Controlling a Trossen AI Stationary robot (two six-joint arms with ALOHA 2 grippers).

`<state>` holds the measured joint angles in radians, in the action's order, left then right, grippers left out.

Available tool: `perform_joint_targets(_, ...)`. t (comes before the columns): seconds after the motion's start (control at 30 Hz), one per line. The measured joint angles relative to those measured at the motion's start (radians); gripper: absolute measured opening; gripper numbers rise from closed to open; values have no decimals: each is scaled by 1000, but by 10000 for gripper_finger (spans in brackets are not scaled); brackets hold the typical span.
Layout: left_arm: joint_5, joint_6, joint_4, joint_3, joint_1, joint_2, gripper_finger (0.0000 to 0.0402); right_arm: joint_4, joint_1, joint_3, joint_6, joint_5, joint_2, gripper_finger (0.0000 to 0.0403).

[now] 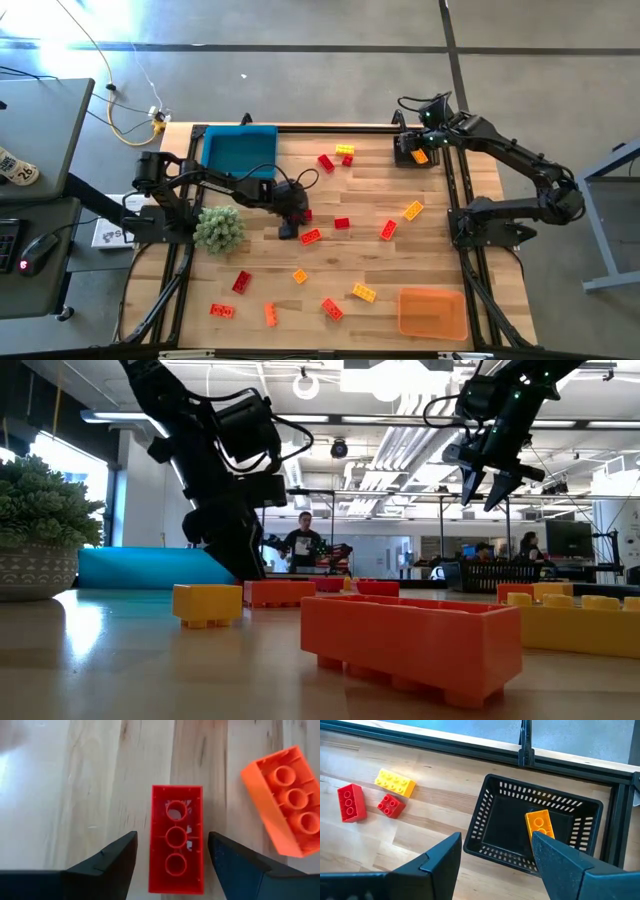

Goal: Sort & place blocks by color
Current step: Put the red game piece into the blue bin

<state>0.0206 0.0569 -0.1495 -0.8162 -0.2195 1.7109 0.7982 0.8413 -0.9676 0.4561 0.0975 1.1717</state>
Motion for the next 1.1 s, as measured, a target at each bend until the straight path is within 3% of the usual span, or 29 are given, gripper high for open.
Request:
perform_joint_targets(0.4,7,-1,0,0,-16,-1,103,-3,0,0,-9,0,0,229)
perform_joint_targets(0.77,33,-145,-69,-25,-39,-84,103,-101,0,0,-57,-124,-2,229)
perform_joint_targets(1.1,240,-151,-281,-88,-141,-274,103,-316,-45,0,-134,-351,-2,229)
